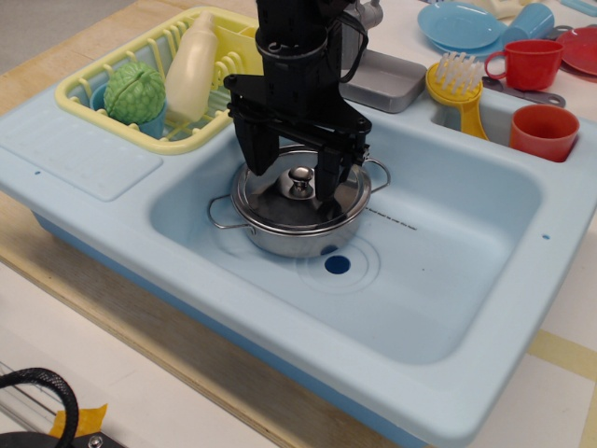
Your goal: Take lid off pot or pan
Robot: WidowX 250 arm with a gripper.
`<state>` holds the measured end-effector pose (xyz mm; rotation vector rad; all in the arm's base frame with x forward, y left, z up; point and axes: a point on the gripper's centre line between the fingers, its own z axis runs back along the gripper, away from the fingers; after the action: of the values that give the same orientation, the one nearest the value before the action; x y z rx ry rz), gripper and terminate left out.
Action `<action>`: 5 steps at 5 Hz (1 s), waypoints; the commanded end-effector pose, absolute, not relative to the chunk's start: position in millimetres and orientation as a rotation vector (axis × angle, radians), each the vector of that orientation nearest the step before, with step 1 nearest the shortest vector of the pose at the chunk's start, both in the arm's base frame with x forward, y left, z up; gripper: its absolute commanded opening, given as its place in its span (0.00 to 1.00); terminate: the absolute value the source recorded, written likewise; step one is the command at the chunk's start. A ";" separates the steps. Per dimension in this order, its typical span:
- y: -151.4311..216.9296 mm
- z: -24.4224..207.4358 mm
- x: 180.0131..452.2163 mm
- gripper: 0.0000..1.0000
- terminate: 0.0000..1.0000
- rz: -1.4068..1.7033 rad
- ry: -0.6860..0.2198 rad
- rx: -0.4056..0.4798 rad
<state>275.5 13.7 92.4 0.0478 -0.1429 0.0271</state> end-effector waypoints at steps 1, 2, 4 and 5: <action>19.3 97.2 279.2 1.00 0.00 0.062 -0.153 0.049; 19.5 96.9 278.1 0.00 0.00 0.075 -0.154 0.050; 18.2 97.4 280.2 0.00 0.00 0.083 -0.124 0.049; 14.9 107.6 278.1 0.00 0.00 0.094 -0.108 0.060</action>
<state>268.0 10.7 101.8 0.0732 -0.0424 0.1032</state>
